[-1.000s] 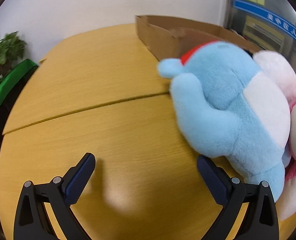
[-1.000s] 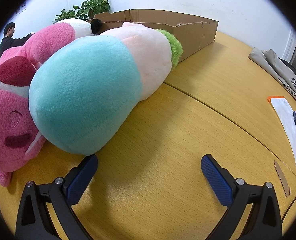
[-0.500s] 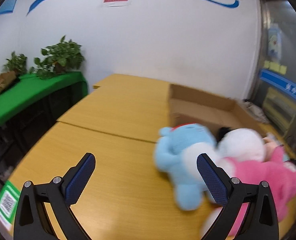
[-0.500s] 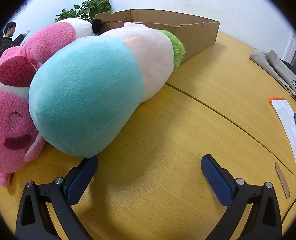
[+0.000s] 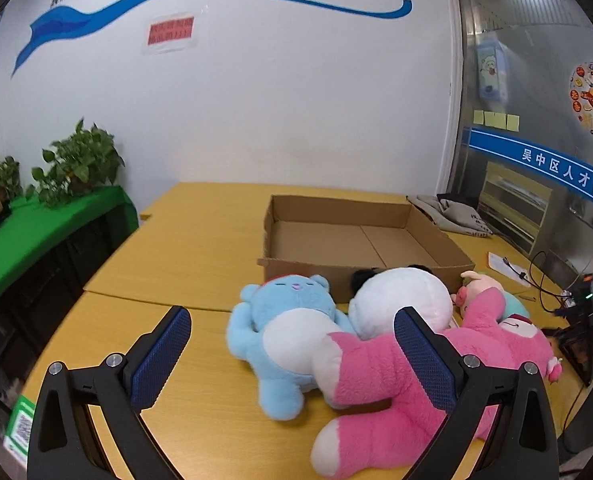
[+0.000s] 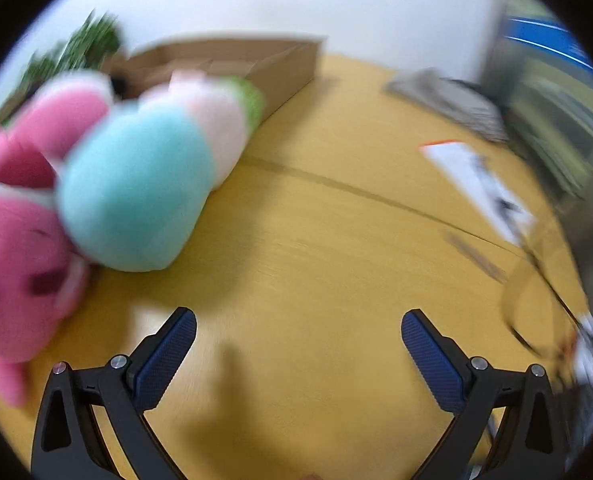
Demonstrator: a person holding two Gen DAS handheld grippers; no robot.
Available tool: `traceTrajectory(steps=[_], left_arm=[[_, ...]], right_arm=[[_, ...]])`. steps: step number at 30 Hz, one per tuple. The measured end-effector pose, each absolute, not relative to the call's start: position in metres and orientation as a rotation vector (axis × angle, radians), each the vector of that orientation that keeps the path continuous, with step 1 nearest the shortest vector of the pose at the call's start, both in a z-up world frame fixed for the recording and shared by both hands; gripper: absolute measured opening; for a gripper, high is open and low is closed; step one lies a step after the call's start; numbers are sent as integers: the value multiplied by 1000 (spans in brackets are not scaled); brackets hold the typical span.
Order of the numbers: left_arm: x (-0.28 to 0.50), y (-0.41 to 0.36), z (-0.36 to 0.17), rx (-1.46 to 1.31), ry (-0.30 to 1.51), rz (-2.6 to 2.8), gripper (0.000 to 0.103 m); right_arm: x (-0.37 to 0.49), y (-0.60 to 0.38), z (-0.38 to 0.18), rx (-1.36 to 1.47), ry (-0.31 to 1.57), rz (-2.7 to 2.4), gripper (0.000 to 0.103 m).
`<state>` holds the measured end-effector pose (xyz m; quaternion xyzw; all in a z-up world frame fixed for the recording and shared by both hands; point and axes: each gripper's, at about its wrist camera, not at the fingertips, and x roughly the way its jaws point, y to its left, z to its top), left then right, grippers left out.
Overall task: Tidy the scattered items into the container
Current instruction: 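Move both tools toward the pink plush bear lying on the table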
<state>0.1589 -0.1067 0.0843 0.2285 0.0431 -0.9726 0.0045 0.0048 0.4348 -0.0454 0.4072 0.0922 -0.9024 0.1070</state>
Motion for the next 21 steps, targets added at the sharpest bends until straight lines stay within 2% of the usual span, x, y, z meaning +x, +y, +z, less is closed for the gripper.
traceTrajectory(steps=[6,9,14,17,21], left_arm=[[208,-87,108,657,178,-3128,103],[207,-47,97,683,107,-3221,103],[198,6,66,797,21,-3233,103],[196,15,55,811,62,-3189,103],[192,16,46,833,116,-3114,103]], right_arm=[[107,430,56,820,-70,-2918,103],[124,385,63,866,-189,-2879,103],[145,311,56,809,-132,-2875,103],[152,291,54,833,-154,-2847,103],[157,274,49,877,-69,-2912,103]])
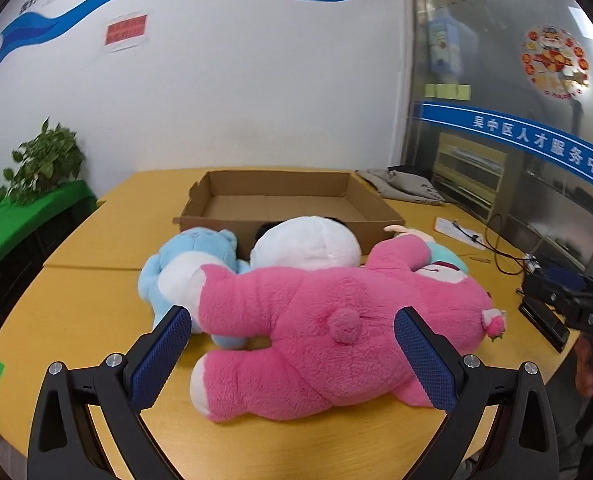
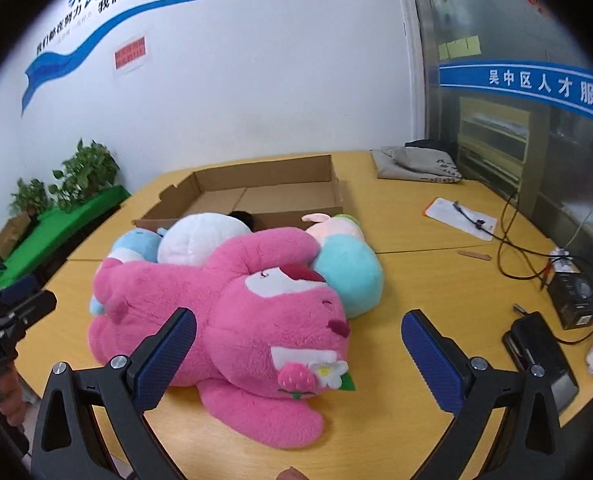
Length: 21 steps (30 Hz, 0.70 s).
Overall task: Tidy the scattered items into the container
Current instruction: 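Move both tools toward the pink plush bear lying on the table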
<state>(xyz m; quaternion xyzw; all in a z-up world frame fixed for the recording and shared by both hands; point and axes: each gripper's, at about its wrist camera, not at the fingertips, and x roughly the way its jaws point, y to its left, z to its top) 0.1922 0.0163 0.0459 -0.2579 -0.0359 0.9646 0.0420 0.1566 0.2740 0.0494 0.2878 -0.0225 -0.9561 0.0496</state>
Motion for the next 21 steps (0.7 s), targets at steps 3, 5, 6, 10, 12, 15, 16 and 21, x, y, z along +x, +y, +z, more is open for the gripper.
traceTrajectory(steps=[3,5,6,10,12,15,16,21], left_arm=[[186,17,37,-841,-139,2957,103],[181,17,34,-856,-155,2940,103],[179,17,33,-859,-160,2930,103],[169,19,31,-874,-163,2891,103],[162,20,30,-884,-153,2873,103],[151,20,28,-903,-157,2843,103],[148,20,27,-907,-160,2834,103],[138,23,22,-916,-153,2797,103]], right_arm=[[159,266,46,918,-13,-2928,103],[159,263,43,929,11,-2932,103],[158,262,41,936,19,-2934,103],[150,257,34,978,43,-2923,103],[144,254,31,997,44,-2903,103],[133,251,27,1016,28,-2858,103],[129,250,26,1022,24,-2848,103],[111,248,18,1053,14,-2841,103]])
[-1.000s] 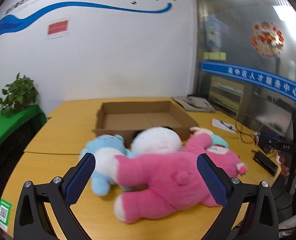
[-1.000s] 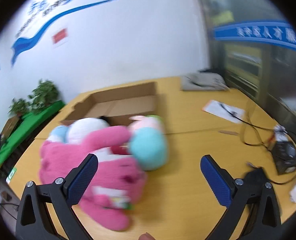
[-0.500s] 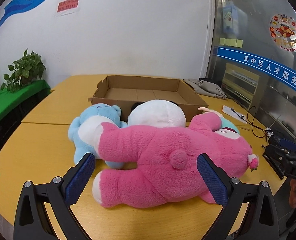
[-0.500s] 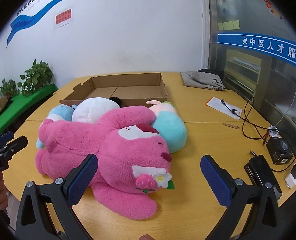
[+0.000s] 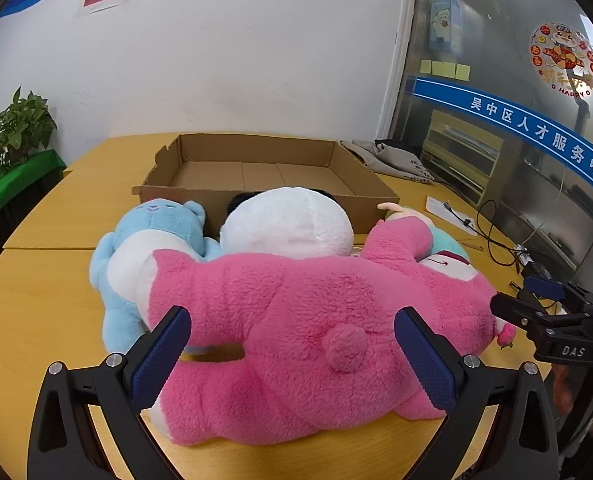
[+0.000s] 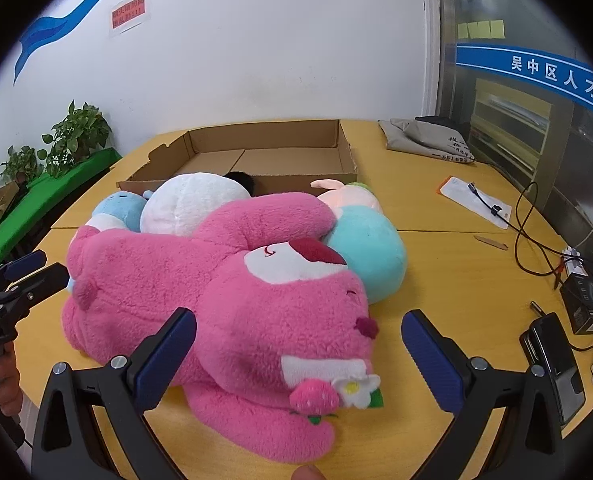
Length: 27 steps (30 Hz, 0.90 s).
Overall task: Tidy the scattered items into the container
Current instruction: 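Move both tools toward the pink plush bear lying on the table, then close both tools on the pink plush bear from either side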
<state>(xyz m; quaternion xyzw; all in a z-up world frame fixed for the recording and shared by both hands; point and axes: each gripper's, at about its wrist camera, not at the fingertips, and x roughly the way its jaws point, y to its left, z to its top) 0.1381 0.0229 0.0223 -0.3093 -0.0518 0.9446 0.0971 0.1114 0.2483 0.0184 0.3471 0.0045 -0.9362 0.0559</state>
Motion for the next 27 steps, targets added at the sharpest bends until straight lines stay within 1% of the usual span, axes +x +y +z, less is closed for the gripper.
traceTrajectory(steps=[17,22,27], left_arm=[[115,41,11,-915,-129,2687,103],[104,42,-2,-971,-159,2639,103],[98,37,-13,-1016,-206,2605,103]], right_arm=[[80,255,-7,1137,-51,-2753,103],[71,264,-12,1131,-119,-2718,103],[58,263,-32,1133,-148,-2653,103]])
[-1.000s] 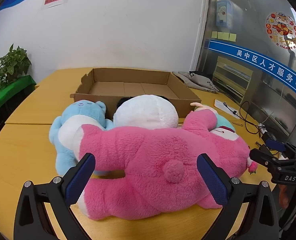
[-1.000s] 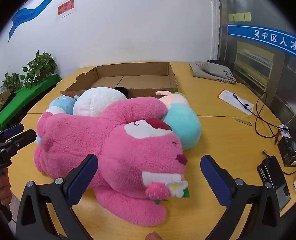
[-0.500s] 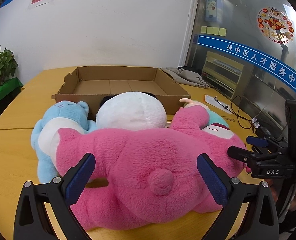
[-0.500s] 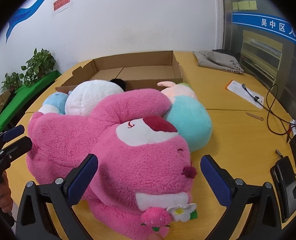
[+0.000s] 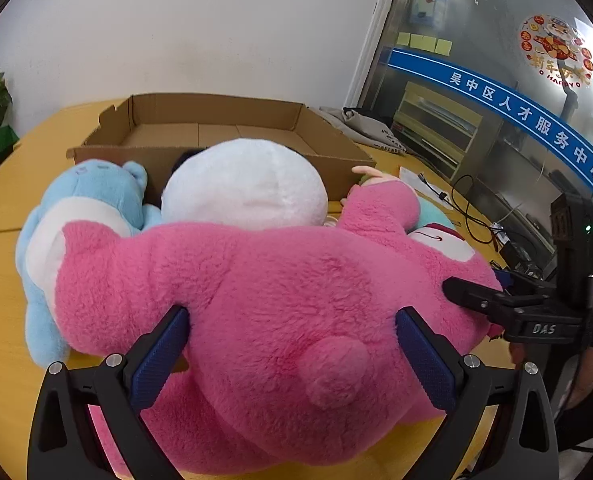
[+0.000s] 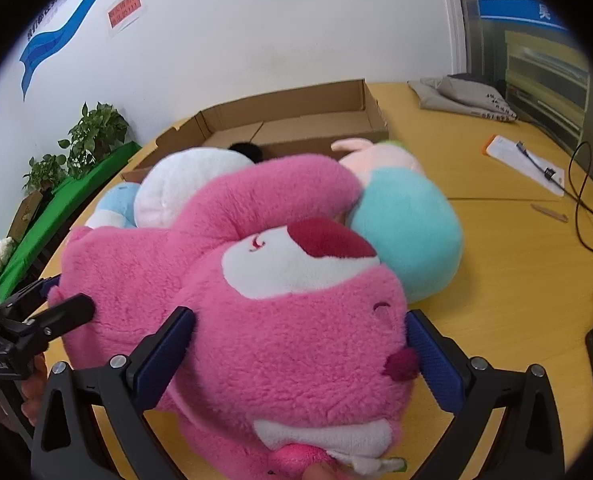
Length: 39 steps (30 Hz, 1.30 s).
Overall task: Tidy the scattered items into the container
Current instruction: 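Close both tools on the pink plush bear from either side, then lift the pink bear with both tools and carry it into the cardboard box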
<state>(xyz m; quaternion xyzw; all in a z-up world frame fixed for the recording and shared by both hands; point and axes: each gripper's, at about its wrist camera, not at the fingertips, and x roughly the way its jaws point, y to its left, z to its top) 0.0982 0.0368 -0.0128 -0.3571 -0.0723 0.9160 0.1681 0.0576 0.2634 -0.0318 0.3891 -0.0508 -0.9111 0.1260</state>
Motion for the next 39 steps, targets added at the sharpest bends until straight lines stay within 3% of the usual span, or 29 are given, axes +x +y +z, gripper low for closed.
traceTrajectory(steps=[5,10,17,20,22,24,26,28,34,39], left_arm=[[98,35,-22,-1047,-201,2578,98],[107,27,-24,-1073,-256,2532,86],[112,26,-28,-1079,-259,2511,86],[112,28,-28,-1084,-264,2517,73],[116,27,-26,-1087,-275,2508,58],[119,26,-21,-1092,-288,2498,51],[124,28,-16,-1097,-261,2504,49],[129,28,-10,-1097,-264,2511,49],[140,25,47,-942,-222,2556,49],[102,19,107,-787,-144,2611,49]], right_arm=[[60,268,-44,1045,-130,-2612,103],[68,273,-45,1033,-132,-2568,103],[70,293,-46,1077,-242,-2503,103],[67,293,-53,1089,-295,-2489,102],[67,290,-53,1069,-290,-2488,92],[73,285,-48,1037,-258,-2497,79],[81,279,-39,1000,-209,-2508,67],[87,277,-32,976,-201,-2508,63],[96,281,11,867,-244,-2507,62],[65,274,69,651,-208,-2553,62]])
